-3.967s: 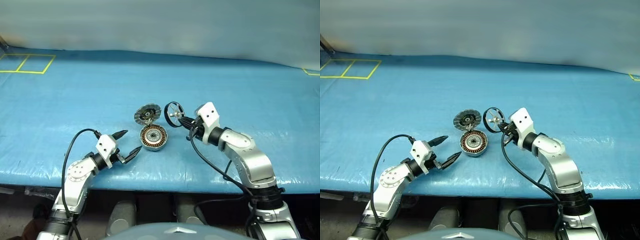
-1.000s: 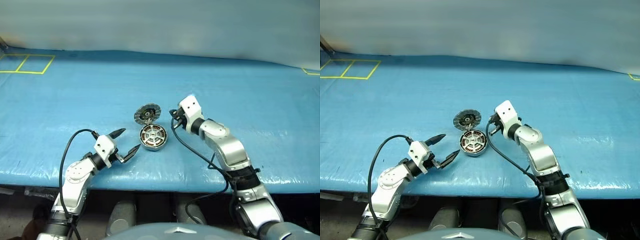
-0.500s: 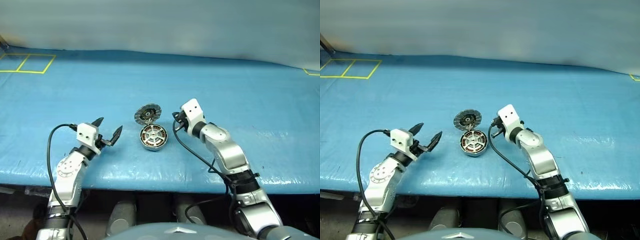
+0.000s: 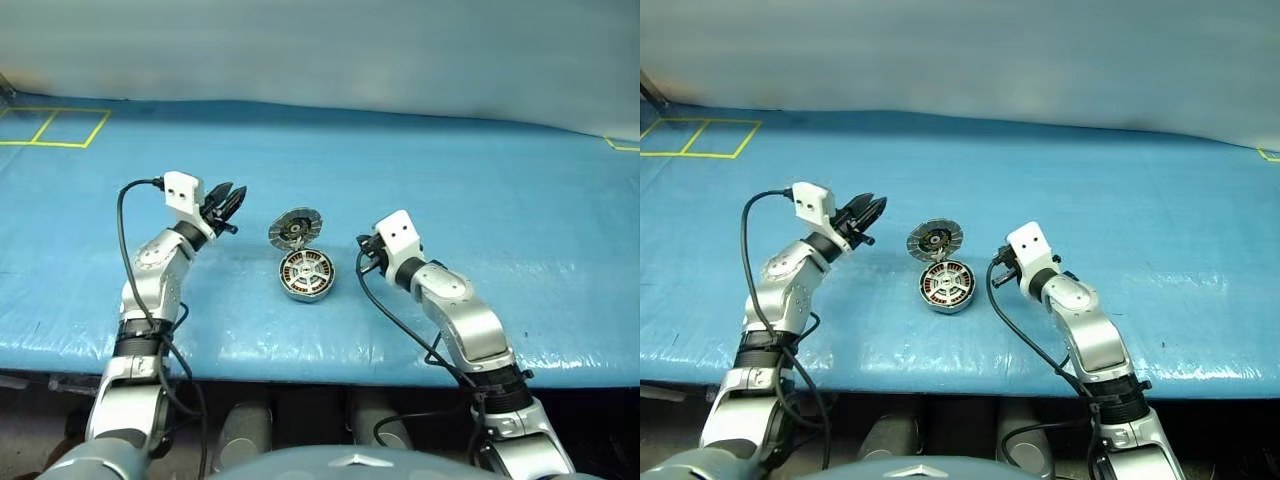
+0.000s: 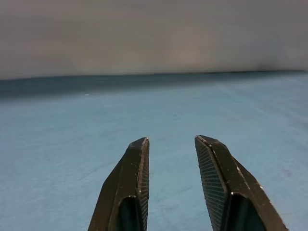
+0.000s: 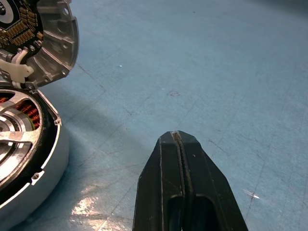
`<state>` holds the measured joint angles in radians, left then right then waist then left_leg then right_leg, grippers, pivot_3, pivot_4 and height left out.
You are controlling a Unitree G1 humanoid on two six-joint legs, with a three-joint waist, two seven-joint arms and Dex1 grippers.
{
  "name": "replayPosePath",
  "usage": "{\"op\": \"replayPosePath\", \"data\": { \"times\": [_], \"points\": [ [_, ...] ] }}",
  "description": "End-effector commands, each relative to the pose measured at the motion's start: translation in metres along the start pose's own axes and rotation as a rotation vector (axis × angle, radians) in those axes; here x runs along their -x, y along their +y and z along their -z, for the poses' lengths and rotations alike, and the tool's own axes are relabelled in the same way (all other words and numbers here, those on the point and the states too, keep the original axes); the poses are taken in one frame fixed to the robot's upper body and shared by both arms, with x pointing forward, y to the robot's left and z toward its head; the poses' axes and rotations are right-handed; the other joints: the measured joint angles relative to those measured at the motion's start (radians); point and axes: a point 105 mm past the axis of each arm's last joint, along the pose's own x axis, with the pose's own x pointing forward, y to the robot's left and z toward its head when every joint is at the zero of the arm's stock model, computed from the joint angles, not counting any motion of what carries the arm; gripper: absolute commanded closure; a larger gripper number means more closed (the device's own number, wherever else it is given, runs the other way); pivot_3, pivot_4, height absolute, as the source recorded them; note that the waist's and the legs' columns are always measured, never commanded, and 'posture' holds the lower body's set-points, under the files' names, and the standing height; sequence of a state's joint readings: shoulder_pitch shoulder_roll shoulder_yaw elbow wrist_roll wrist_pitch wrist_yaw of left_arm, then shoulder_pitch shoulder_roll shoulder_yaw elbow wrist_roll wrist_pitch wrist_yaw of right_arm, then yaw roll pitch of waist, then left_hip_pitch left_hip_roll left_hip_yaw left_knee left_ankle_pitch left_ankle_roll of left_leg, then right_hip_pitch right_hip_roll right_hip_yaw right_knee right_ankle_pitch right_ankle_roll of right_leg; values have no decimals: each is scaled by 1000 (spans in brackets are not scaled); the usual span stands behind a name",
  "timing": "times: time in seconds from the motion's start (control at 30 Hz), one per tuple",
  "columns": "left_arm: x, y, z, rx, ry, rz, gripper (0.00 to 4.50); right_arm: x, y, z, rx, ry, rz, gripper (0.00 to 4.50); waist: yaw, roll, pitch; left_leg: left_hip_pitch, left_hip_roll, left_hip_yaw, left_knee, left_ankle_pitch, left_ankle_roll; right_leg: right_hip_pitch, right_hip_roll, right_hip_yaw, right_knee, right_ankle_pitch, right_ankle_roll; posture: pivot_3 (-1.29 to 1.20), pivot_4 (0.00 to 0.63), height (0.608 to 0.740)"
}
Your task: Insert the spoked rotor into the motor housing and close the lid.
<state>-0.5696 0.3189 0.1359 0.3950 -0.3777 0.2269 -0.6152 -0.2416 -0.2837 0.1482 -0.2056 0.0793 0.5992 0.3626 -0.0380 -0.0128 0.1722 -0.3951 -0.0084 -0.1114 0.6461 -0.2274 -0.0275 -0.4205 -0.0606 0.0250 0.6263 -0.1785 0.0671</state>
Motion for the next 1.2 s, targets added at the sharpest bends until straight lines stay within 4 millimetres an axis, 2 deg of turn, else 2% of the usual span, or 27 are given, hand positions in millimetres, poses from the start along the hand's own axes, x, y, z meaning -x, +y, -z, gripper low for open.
{"op": "replayPosePath", "data": {
  "times": [0.03, 0.17, 0.27, 0.37, 0.43, 0.6, 0.73, 1.0, 1.2],
  "points": [
    [-24, -16, -25, 23, -38, 126, 2932, 5, 0, -14, 15, -59, 15, 4500, 1, 0, 0, 0, 0, 0, 0, 0, 0, 0, 0, 0, 0, 0, 0, 0, 150, 740],
    [-48, -36, -33, 109, 0, 266, 2932, 10, 0, -11, 16, -60, 31, 4500, 1, 0, 0, 0, -1, 0, 1, 0, 0, 2, 0, 0, -2, 0, 0, 0, 150, 740],
    [-57, -62, -20, 52, 136, 414, 2932, 15, -3, -12, 18, -67, 63, 4500, -2, 0, 0, 1, -1, 0, 0, 0, 0, 2, 0, 0, -2, 0, 1, 0, 150, 740],
    [-57, -84, 1, -26, 283, 548, 2932, 22, -7, -15, 25, -86, 93, 4500, -6, 0, 0, 1, -1, 0, -1, 0, 0, 2, 0, 0, -2, 0, 1, 0, 150, 740],
    [-56, -89, 14, -84, 361, 575, 2932, 26, -9, -18, 23, -99, 115, 4500, -6, 0, 0, 1, -1, 0, -1, 0, 0, 2, 0, 0, -1, 0, 0, 0, 150, 740],
    [-47, -109, 20, -70, 376, 708, 2932, 34, -14, -15, 21, -93, 152, 4500, -6, -1, 0, 1, 0, -1, 0, 0, 0, 2, 0, 0, -1, -1, 0, 0, 150, 740],
    [-37, -105, 37, -94, 428, 710, 2932, 34, -14, -12, 17, -85, 154, 4500, -7, -1, 0, 1, 0, -1, 0, 0, 0, 2, 0, 0, -1, -1, -1, 0, 150, 740],
    [-12, -104, 53, -75, 465, 734, 2932, 29, -11, -16, 30, -91, 129, 4500, -4, -1, 1, 1, 0, -1, 0, 0, 0, 2, 0, 0, -1, -1, -1, 0, 150, 740],
    [8, -106, 71, -71, 502, 737, 2932, 24, 2, -19, 6, -108, 59, 4500, 0, 0, 0, 1, 0, -1, 0, 0, 0, 2, 0, 0, -1, -1, -1, 0, 150, 740]
  ]
}}
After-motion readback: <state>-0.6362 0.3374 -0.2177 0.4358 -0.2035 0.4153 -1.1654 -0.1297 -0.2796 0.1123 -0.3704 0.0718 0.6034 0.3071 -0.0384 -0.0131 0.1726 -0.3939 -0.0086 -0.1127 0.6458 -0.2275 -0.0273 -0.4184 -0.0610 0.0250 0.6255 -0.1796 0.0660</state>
